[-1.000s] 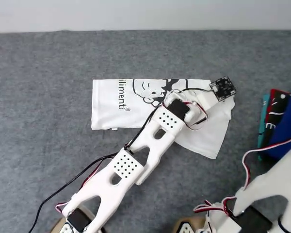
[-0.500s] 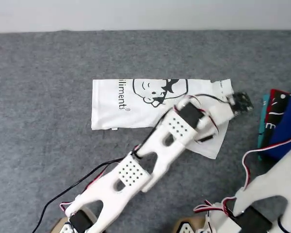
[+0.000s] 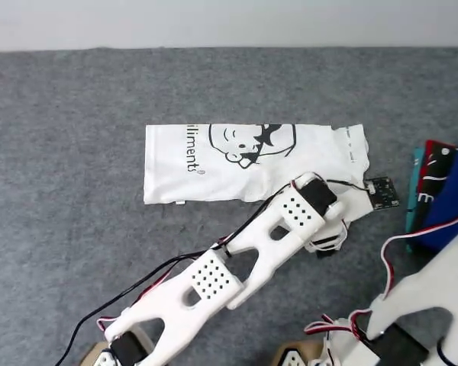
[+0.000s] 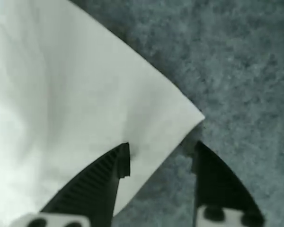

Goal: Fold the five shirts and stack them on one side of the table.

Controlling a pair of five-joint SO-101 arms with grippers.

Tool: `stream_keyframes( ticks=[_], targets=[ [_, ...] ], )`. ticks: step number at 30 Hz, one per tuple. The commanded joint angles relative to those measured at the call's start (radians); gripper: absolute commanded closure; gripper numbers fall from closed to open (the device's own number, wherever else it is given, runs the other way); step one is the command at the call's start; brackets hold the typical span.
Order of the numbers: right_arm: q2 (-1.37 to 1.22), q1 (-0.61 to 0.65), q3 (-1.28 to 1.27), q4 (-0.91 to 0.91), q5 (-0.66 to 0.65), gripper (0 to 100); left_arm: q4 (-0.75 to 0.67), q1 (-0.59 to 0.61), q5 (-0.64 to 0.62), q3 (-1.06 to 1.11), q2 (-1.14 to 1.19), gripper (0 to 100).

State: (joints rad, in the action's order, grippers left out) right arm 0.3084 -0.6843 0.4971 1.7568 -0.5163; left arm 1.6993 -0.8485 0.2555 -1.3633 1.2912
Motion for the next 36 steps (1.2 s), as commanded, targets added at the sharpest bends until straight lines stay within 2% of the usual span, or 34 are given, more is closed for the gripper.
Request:
stream_keyframes(
  ticks=[1,8,13,17,24,36],
  targets=[
    [0.024,-0.008,0.003,0.038,-0.009,98.3,-0.087,0.017,-0.005,0.054,-0.075,83],
    [0.024,-0.008,0.003,0.038,-0.009,98.3,-0.129,0.023,0.003,0.054,-0.074,98],
    [0.031,-0.008,0.003,0.039,-0.009,98.3,-0.074,0.014,0.081,0.033,-0.075,99],
    [0.064,-0.008,0.0,0.039,-0.009,98.3,0.063,-0.028,0.092,-0.071,-0.074,99],
    [0.074,-0.008,0.0,0.038,-0.009,98.3,0.06,-0.106,0.084,-0.076,-0.137,99],
    [0.068,-0.008,0.0,0.038,-0.009,98.3,0.054,-0.178,0.086,0.243,-0.359,99]
  ],
)
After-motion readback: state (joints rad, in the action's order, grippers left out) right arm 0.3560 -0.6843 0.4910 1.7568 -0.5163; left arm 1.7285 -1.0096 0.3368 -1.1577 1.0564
